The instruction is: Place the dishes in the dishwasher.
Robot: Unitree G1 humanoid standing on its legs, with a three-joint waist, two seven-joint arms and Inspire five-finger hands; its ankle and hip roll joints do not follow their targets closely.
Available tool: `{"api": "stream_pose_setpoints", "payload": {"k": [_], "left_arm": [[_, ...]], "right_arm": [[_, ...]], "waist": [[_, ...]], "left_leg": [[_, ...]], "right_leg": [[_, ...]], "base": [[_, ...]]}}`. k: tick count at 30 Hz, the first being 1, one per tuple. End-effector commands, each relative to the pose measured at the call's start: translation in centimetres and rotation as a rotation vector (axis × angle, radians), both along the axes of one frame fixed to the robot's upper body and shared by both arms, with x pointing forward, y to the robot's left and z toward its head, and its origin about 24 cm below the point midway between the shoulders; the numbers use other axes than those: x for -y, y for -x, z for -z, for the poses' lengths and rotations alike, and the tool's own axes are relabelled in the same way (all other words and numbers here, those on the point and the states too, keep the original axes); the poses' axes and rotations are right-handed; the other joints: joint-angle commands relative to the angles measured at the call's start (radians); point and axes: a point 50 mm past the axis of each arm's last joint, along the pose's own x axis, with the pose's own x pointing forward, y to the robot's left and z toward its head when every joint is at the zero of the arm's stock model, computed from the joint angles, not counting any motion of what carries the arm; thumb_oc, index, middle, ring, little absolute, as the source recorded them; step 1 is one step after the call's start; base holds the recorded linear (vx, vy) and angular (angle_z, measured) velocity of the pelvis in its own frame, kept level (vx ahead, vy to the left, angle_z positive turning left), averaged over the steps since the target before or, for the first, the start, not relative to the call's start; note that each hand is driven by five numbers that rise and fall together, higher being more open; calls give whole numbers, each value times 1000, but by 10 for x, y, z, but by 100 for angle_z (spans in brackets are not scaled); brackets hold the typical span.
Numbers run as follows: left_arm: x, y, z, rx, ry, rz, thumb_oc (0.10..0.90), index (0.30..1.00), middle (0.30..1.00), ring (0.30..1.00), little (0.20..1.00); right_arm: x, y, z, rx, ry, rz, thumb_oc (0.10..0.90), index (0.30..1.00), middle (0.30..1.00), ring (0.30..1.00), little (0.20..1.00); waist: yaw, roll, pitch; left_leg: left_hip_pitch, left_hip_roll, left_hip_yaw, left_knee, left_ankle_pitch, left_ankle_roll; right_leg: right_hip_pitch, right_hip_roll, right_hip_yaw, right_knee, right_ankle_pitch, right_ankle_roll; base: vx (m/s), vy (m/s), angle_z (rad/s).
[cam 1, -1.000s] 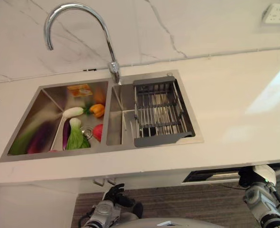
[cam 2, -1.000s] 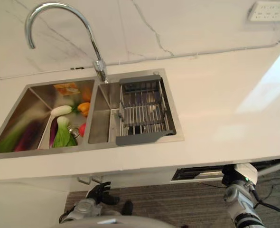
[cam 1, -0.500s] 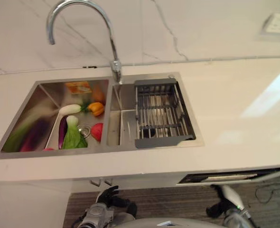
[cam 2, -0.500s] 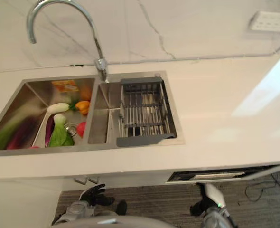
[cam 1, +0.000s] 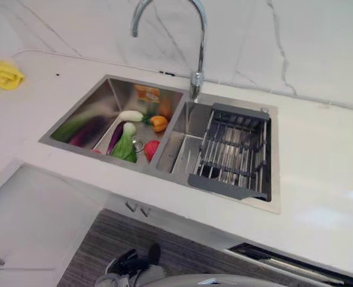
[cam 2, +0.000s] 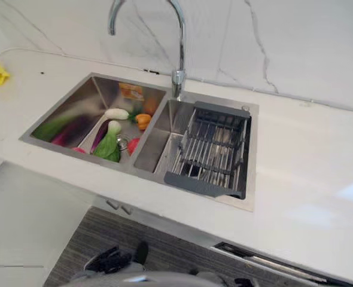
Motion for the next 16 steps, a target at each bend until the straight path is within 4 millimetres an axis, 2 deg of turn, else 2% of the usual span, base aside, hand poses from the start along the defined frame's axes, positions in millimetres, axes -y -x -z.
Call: {"api": "stream_pose_setpoints", "payload": {"k": [1, 2, 3, 4, 5, 6, 8, 11, 13, 16], "left_arm": [[-9, -3, -1, -37, -62, 95, 800, 900, 900, 900, 900], [-9, -3, -1, -37, -62, 95, 800, 900, 900, 900, 900], [-11, 8, 1, -74, -75, 97, 800, 900, 900, 900, 900], [-11, 8, 1, -74, -75, 97, 800, 900, 900, 900, 900], [-11, 17, 3, -105, -85, 102, 800, 900, 900, 900, 900], [-11, 17, 3, -105, -85, 102, 800, 900, 900, 900, 900], [-6, 22, 5, -123, -87, 107, 800, 900, 900, 900, 900], [8, 28, 9, -157, -75, 176, 800, 900, 900, 900, 900], [20, 26, 10, -164, -84, 271, 800, 900, 900, 900, 900], [27, 16, 9, -131, -91, 344, 800, 900, 900, 900, 900]], "right_arm": [[18, -25, -9, 86, 23, 18, 800, 900, 900, 900, 900], [18, -25, -9, 86, 24, 18, 800, 900, 900, 900, 900], [18, -26, -9, 97, 11, 44, 800, 900, 900, 900, 900], [18, -26, -9, 97, 11, 44, 800, 900, 900, 900, 900], [19, -21, -8, 81, 7, 68, 800, 900, 900, 900, 900], [19, -21, -8, 81, 7, 68, 800, 900, 900, 900, 900], [19, -16, -7, 58, 3, 107, 800, 900, 900, 900, 900], [19, -9, -5, 41, 7, 207, 800, 900, 900, 900, 900], [17, -7, -3, 30, -2, 255, 800, 900, 900, 900, 900], [13, -13, -3, 49, -23, 256, 800, 900, 900, 900, 900]], "waist": [[-9, -47, 26], [-9, -46, 24], [-9, -58, 11], [-9, -58, 11], [-11, -65, -5], [-12, -65, -8], [-27, -55, -31], [-50, -27, -71], [-61, -19, -77], [-63, -26, -66]], "left_leg": [[-24, 49, 300, 71, -57, 31], [-28, 49, 300, 72, -56, 32], [8, 37, 322, 132, -126, 46], [8, 37, 322, 132, -126, 46], [63, 5, 295, 176, -201, 54], [59, 5, 293, 176, -200, 54], [124, 21, 315, 145, -220, 55], [159, 40, 338, 46, -179, 46], [187, 25, 350, -1, -175, 45], [204, 3, 369, -12, -193, 61]], "right_leg": [[-43, -96, 5, 101, -13, 69], [-45, -95, 4, 99, -11, 69], [-59, -113, 5, 84, 9, 65], [-59, -113, 5, 84, 9, 65], [-69, -124, 12, 66, 22, 61], [-71, -124, 10, 65, 24, 61], [-68, -117, 6, 45, 24, 60], [-60, -98, 3, 1, 41, 72], [-53, -108, 12, -25, 69, 87], [-58, -129, 42, -44, 107, 107]], "base": [[-266, 2, 29], [-331, 0, 12], [-149, -3, -1], [-243, -3, -1], [-98, 2, 9], [-114, 13, 13], [-30, 61, 5], [14, 114, 26], [16, 199, 21], [-17, 162, -16]]}}
